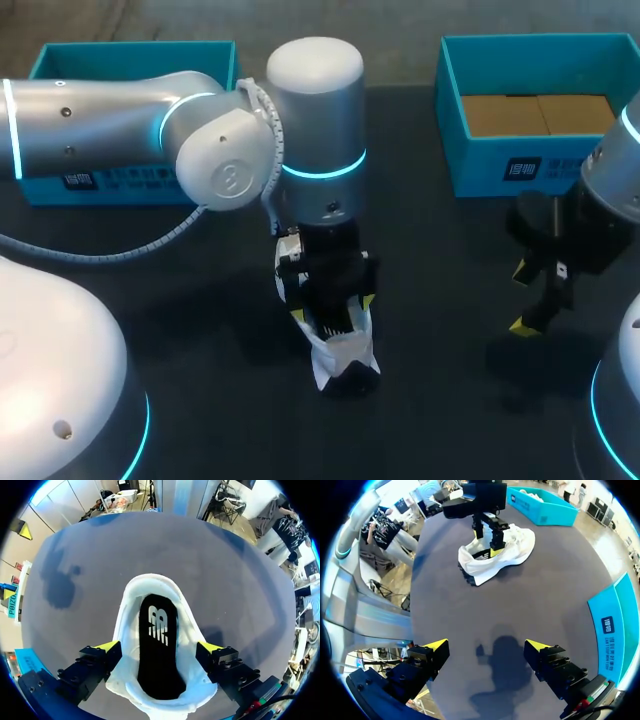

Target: Take the shoe out of the shoebox, open the shoe tongue, remove and reinsert the insole, then place the shoe into the shoebox

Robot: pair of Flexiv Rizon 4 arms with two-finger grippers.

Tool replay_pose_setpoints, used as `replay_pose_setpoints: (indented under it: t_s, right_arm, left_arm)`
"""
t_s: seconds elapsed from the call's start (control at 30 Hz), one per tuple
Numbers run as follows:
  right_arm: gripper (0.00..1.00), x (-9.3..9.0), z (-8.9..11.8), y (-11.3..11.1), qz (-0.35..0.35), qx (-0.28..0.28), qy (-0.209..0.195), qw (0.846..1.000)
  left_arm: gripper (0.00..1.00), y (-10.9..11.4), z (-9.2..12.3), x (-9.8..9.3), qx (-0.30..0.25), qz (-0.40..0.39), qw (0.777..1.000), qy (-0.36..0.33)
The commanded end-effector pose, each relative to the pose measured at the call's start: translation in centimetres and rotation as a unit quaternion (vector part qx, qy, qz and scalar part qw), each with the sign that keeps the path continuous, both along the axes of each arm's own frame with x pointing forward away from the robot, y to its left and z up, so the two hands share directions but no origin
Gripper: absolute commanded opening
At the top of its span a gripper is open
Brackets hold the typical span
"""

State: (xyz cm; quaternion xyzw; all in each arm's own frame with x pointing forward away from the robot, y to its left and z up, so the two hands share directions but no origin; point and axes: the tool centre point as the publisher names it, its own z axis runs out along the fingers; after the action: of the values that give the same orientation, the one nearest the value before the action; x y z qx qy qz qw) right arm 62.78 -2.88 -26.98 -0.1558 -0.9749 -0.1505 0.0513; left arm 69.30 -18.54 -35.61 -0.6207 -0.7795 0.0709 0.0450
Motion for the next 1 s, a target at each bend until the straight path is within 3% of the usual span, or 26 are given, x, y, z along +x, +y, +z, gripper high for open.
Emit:
replay_pose_setpoints:
  t_s: [0.03, 0.43, 0.67, 1.0]
  right_arm:
    - [1.00, -0.2, 0.0, 0.0, -0.001, -0.001, -0.002, 1.000]
    - [1.00, -0.2, 0.0, 0.0, -0.001, -0.001, -0.002, 1.000]
    - [1.00, -0.2, 0.0, 0.0, -0.001, -0.001, -0.002, 1.000]
    - [1.00, -0.2, 0.0, 0.0, -0.001, -0.001, -0.002, 1.000]
  left_arm:
    - [1.00, 0.6, -0.2, 0.3, -0.014, 0.004, 1.000, 0.001]
    - [1.00, 0.2, 0.0, -0.1, -0.031, -0.003, 1.000, -0.001]
    - [1.00, 0.6, 0.2, 1.5, -0.029, 0.008, 0.999, -0.014]
    - [1.00, 0.9, 1.9, 3.2, -0.032, 0.016, 0.999, -0.023]
